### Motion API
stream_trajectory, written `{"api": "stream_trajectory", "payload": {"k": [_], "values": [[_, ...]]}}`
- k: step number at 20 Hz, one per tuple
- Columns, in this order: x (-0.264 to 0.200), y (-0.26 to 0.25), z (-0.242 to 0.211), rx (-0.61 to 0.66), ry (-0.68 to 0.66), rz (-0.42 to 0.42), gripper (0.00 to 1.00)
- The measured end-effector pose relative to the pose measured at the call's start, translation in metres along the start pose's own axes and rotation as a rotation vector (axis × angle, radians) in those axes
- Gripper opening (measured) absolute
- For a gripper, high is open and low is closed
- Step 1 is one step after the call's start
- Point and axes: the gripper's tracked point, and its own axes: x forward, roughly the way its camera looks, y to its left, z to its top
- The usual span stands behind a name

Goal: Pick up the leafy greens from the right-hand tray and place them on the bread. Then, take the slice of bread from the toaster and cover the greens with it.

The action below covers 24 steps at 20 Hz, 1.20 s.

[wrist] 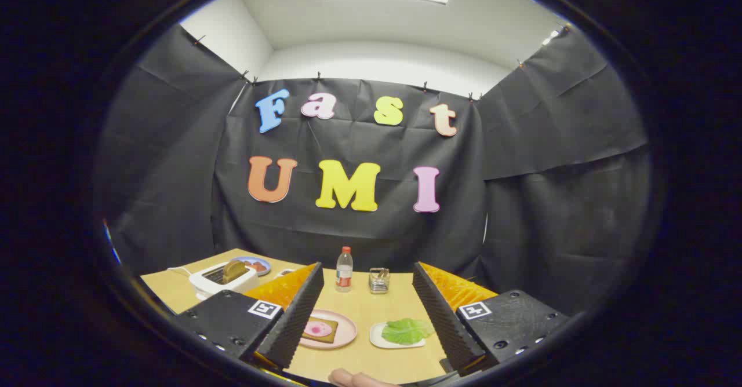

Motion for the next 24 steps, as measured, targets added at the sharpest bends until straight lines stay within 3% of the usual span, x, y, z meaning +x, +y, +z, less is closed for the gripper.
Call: {"api": "stream_trajectory", "payload": {"k": [16,24], "values": [[0.008,-0.026,-0.025,0.013,0.045,-0.028,0.95],[0.066,-0.088,-0.119,0.078,0.229,-0.111,0.95]]}}
